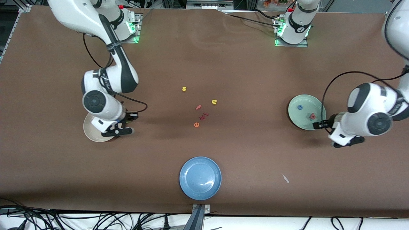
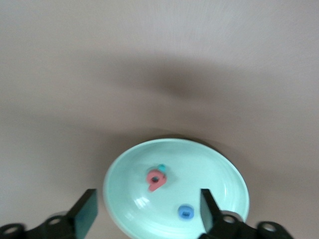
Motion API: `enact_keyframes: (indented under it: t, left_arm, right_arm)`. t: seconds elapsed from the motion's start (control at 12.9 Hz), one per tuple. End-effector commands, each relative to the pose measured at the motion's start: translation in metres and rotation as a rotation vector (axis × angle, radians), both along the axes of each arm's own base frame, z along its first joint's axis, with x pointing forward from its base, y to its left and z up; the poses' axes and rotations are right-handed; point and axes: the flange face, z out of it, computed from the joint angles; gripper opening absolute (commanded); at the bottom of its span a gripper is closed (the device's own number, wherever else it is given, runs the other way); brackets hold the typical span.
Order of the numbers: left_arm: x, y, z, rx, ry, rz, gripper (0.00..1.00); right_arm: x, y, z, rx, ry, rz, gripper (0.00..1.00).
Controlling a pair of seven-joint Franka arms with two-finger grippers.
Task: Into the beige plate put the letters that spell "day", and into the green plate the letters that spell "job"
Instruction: 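Place the pink letter on the green plate while the right gripper places green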
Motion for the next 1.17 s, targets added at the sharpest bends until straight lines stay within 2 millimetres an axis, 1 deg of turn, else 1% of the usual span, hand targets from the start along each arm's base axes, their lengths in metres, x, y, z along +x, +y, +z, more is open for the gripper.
enact_keyframes:
  t: [0.0, 0.16, 0.23, 0.31, 0.39, 0.47, 0.62, 0.7, 0.78, 0.85, 0.93, 1.01, 1.09]
  left_arm:
    - [0.021, 0.006, 0.093, -0.011, -0.061, -0.093, 0.99]
    - [0.028, 0.01, 0.136, -0.072, -0.112, -0.092, 0.99]
    - [0.03, 0.011, 0.157, -0.081, -0.131, -0.092, 0.99]
    - [0.031, 0.011, 0.177, -0.084, -0.143, -0.088, 0.99]
    - [0.032, 0.009, 0.193, -0.086, -0.157, -0.094, 0.99]
    - [0.034, 0.006, 0.205, -0.091, -0.171, -0.116, 0.99]
    - [0.035, 0.007, 0.219, -0.087, -0.151, -0.201, 1.0]
    - [0.038, 0.0, 0.222, -0.102, -0.145, -0.223, 1.0]
    - [0.042, 0.007, 0.226, -0.131, -0.158, -0.184, 1.0]
    - [0.042, 0.001, 0.23, -0.158, -0.161, -0.168, 1.0]
    - [0.039, 0.003, 0.24, -0.159, -0.174, -0.161, 1.0]
    - [0.033, -0.007, 0.254, -0.184, -0.192, -0.177, 1.0]
    - [0.028, -0.001, 0.267, -0.224, -0.22, -0.14, 1.0]
  right_arm:
    - [-0.019, -0.043, 0.01, 0.001, 0.019, 0.079, 0.17]
    - [-0.013, -0.074, 0.002, -0.004, 0.002, 0.123, 0.17]
    - [-0.01, -0.084, -0.006, -0.009, 0.0, 0.139, 0.18]
    - [-0.007, -0.094, -0.007, -0.011, -0.003, 0.143, 0.29]
    - [-0.004, -0.103, -0.008, -0.011, -0.002, 0.142, 0.67]
    - [-0.004, -0.104, -0.008, -0.006, 0.0, 0.131, 1.0]
    - [0.0, -0.091, -0.001, -0.003, -0.012, 0.126, 1.0]
    - [0.002, -0.09, 0.004, -0.005, -0.011, 0.107, 1.0]
    - [0.004, -0.087, 0.008, -0.006, 0.002, 0.097, 1.0]
    - [0.005, -0.079, 0.014, -0.009, 0.014, 0.081, 1.0]
    - [0.005, -0.065, 0.02, -0.014, 0.018, 0.066, 1.0]
    - [0.004, -0.05, 0.023, -0.019, 0.02, 0.052, 1.0]
    - [0.002, -0.036, 0.026, -0.024, 0.019, 0.033, 1.0]
